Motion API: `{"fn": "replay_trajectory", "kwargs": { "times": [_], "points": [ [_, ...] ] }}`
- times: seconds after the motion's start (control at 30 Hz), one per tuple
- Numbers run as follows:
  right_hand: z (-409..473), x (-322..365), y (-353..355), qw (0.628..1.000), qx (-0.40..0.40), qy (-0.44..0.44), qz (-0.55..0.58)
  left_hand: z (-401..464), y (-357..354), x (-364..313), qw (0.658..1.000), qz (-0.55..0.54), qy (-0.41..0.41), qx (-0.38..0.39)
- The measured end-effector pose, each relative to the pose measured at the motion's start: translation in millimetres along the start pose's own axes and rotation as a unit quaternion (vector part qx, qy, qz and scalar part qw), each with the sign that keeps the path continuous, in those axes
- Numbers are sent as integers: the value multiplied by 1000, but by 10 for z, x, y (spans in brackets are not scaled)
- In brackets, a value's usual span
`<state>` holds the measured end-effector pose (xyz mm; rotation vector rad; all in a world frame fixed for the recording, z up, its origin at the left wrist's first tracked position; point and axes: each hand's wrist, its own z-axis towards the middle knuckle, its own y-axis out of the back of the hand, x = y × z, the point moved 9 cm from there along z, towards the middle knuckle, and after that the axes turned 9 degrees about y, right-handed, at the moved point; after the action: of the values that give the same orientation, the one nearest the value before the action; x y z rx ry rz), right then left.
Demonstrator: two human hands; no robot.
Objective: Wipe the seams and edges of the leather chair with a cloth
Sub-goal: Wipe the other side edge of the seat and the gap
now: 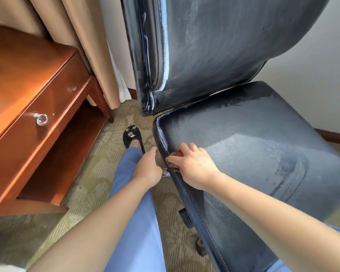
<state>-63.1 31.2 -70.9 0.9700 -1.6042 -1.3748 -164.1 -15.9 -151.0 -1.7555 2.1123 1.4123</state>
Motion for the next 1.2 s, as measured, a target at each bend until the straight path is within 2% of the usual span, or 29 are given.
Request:
{"fn": "replay_trajectory", "kwargs": {
  "times": [0.1, 0.3, 0.43, 0.77, 0.93, 1.03, 1.2],
  "points": [
    [14, -23, -14, 1000, 9, 9, 1, 58, 15, 8, 1000, -16, 10, 0],
    [282, -126, 60, 999, -13, -43, 5, 105, 45, -15, 999, -30, 13, 4],
    [85, -23, 9, 999, -36, -19, 5, 162, 61, 73, 999, -32, 26, 12],
    [503, -156, 62, 998, 12, -60, -10, 140, -27, 66, 998, -32, 37, 27],
    [185, -61, 16, 1000, -6, -3, 22, 135, 4, 73, 998, -44, 34, 42],
    [34, -17, -66, 999, 15, 29, 9, 147, -3, 46, 998, -32, 33, 38],
    [350, -122, 24, 1000, 19, -18, 10, 99, -74, -27, 998, -37, 24, 36]
  ]
}}
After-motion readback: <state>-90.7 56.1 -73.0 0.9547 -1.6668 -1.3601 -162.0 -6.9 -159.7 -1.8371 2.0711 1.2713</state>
